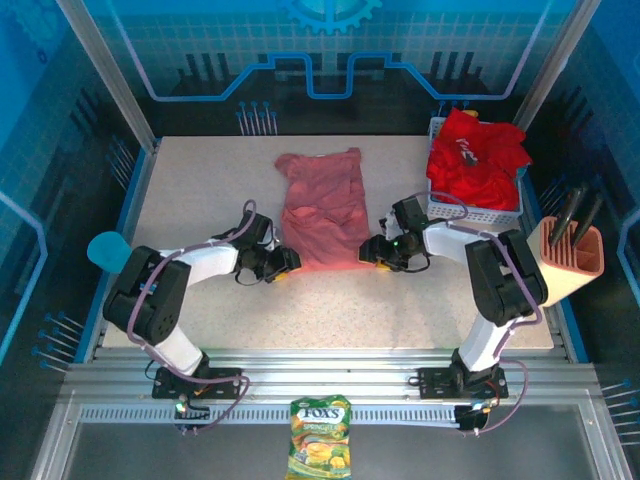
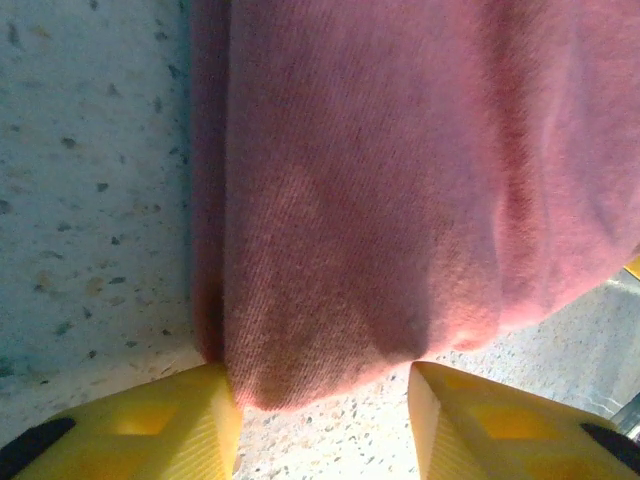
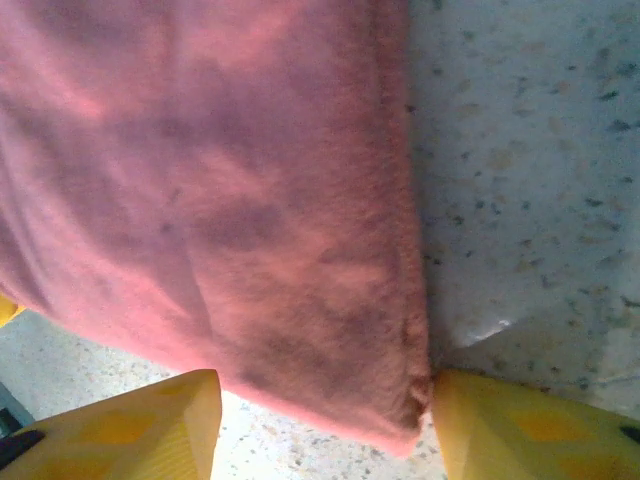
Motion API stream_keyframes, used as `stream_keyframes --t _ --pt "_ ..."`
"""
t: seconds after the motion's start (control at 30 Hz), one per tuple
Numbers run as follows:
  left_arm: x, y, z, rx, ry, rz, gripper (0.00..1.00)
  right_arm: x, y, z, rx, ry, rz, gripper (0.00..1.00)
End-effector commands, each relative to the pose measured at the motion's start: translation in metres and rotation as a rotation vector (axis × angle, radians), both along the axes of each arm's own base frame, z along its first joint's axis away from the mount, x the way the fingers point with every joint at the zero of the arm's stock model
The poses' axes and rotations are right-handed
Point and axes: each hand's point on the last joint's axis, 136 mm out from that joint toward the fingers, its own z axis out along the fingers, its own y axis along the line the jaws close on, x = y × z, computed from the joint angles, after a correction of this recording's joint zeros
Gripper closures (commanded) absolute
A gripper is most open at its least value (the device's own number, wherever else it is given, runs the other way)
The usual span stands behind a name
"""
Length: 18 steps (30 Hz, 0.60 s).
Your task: Fold and stack the t-shirts
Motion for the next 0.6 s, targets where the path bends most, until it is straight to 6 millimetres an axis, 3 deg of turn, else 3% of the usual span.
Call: stream_keyframes --t 0.0,0.33,0.47,0.57 --pt "0.010 -0.003 0.005 -0.005 -0.012 0.016 0.55 0.008 0.007 -0.002 0.016 -0.008 0.007 0.43" --pt "0.017 0.011 -0.001 0.089 -0.031 0.038 0.70 0.008 0.013 -0.001 0.028 -0.011 0.023 0.68" --pt "0.027 0.013 -0.003 0.124 -0.039 0.030 0.80 0.010 0.013 -0.002 0.019 -0.013 0.035 0.86" --pt "0.028 0.017 -0.001 0.156 -0.032 0.024 0.97 0.008 0.011 0.001 0.010 -0.012 0.031 0.95"
